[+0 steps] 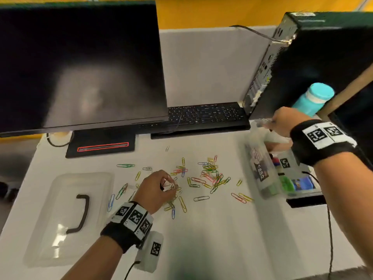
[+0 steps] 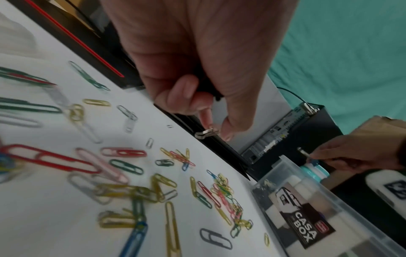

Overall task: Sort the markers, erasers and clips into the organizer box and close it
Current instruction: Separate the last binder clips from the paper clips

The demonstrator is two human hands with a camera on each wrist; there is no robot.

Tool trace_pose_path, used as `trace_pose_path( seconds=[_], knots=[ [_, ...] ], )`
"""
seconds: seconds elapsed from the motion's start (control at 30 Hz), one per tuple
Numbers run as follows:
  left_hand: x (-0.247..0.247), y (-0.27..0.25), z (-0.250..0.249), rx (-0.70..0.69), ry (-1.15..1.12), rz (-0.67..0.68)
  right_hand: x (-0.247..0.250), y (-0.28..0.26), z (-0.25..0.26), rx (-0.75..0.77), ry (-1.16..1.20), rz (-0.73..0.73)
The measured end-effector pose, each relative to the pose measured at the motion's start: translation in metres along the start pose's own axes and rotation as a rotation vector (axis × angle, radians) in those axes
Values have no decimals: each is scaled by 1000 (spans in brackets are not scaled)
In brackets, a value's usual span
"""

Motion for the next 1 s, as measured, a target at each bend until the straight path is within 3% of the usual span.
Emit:
trace_pose_path(
  seconds=[0.1, 0.23, 0.33, 0.47, 0.57, 0.67, 0.77, 0.9, 1.0],
  knots=[
    [-25, 7, -13, -14, 33, 41, -19, 21, 1, 85, -140, 117],
    [-55, 8, -22, -14, 78, 95, -38, 30, 4, 137, -73, 134],
    [-72, 0, -18, 17, 97, 106, -31, 10, -5, 160, 112, 27],
    [-92, 1, -29, 52, 87, 127, -33, -38, -43, 89, 560, -112],
    [-109, 28, -81, -52, 81, 143, -58, -70, -66, 90, 512, -283],
    [-131, 70, -162, -208, 202, 118, -90, -89, -82, 16, 362, -373],
    [-177, 113, -220, -325, 412, 190, -109, -94, -87, -34, 391, -383],
    [-231, 152, -236, -296, 708, 331, -108, -96, -86, -58, 387, -422],
    [-246, 168, -231, -259, 796, 406, -108, -98, -87, -56, 419, -431]
  ],
)
Point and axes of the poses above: each hand's wrist, its own y-axis towards the middle knuckle, its own x-axis out of the back of the hand, z = x × y, the point moved 8 cm from there along y, towards the middle knuckle, and after that the axes turned 13 degrees about -y, right-handed, at the moved point
